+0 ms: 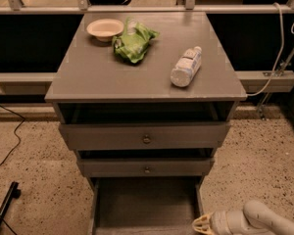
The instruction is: Open bottom drawer
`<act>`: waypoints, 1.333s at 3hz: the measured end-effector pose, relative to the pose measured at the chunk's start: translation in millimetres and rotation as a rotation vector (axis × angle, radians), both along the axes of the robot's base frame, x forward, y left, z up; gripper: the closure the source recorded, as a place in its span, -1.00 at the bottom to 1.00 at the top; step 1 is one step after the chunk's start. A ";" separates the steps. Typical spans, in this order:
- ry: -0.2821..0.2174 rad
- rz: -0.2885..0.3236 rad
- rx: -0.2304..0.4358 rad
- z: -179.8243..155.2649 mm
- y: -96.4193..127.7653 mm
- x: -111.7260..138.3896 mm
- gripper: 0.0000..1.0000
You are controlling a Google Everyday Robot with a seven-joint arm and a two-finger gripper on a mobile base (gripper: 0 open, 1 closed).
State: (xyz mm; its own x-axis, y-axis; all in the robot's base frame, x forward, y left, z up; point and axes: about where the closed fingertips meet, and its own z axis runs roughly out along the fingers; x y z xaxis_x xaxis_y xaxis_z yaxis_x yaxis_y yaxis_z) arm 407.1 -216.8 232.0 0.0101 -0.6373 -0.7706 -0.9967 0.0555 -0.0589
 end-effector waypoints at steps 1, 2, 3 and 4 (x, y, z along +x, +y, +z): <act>-0.173 -0.037 0.029 61.1 -21.9 11.1 1.00; -0.233 -0.018 -0.064 106.1 -35.2 11.4 0.63; -0.205 -0.005 -0.251 118.0 -56.6 15.5 0.17; -0.135 -0.021 -0.466 118.1 -96.8 22.7 -0.29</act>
Offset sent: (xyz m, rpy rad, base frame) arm 0.0128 -0.0547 0.1665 -0.2241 -0.2778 -0.0088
